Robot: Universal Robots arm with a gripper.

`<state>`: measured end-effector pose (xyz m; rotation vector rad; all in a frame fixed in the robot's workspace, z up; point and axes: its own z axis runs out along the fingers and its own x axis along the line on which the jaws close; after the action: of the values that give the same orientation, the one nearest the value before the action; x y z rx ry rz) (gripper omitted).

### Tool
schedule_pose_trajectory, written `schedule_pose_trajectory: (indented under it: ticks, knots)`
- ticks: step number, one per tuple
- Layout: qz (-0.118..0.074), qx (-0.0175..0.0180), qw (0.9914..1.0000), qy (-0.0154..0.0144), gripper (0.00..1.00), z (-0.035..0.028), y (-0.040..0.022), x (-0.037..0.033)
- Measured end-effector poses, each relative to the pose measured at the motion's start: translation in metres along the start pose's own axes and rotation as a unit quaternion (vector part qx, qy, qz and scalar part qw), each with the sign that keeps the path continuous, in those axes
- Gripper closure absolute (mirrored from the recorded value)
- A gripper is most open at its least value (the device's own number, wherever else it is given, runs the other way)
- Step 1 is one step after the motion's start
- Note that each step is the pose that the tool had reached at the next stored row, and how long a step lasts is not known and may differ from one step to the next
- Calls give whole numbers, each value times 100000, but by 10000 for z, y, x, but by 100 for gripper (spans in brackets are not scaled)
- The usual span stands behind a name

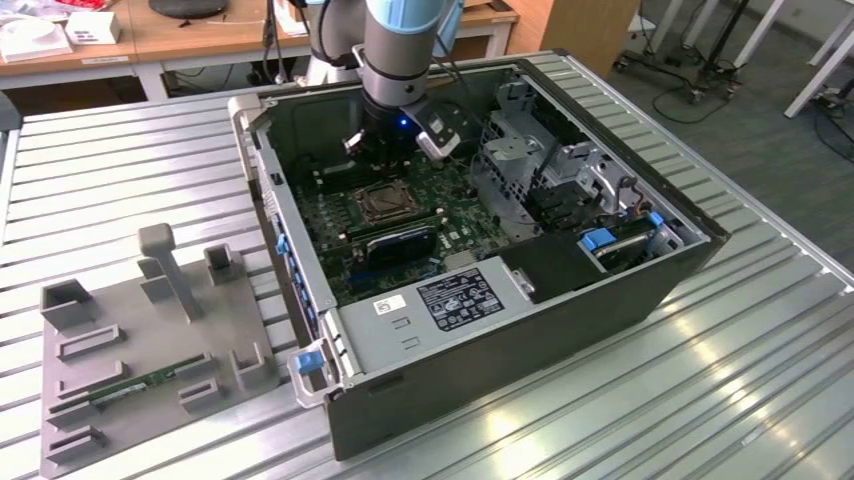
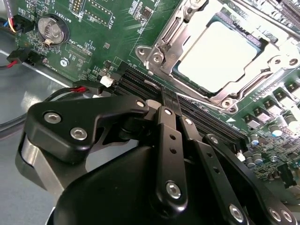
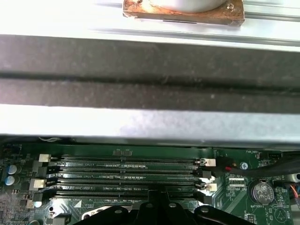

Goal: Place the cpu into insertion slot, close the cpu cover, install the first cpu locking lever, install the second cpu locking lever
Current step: 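Install the first cpu locking lever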

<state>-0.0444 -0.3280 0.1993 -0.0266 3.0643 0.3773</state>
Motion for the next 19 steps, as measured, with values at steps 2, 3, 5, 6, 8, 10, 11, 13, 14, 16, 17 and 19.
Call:
schedule_pose_trajectory:
  ticks: [2,3,5,6,8,10,11,13,14,16,17,19]
  knots:
    - [0,-2,100000,6,89,0,0,-3]
    - [-9,5,100000,9,89,0,0,-7]
    - [-3,1,100000,6,89,2,1,-31]
    - [4,2,100000,5,89,3,0,-45]
    - [-4,-1,100000,3,89,3,-1,-62]
    - [-5,7,100000,-2,89,4,-1,-63]
    - [-2,33,100000,1,89,4,-1,-63]
    - [-18,145,100000,5,89,4,0,-63]
    - [-26,241,100000,12,89,4,0,-63]
    - [-48,568,99998,24,89,3,-1,-63]
    - [-66,753,99997,27,89,4,-1,-63]
    - [-108,1264,99992,40,89,4,-1,-63]
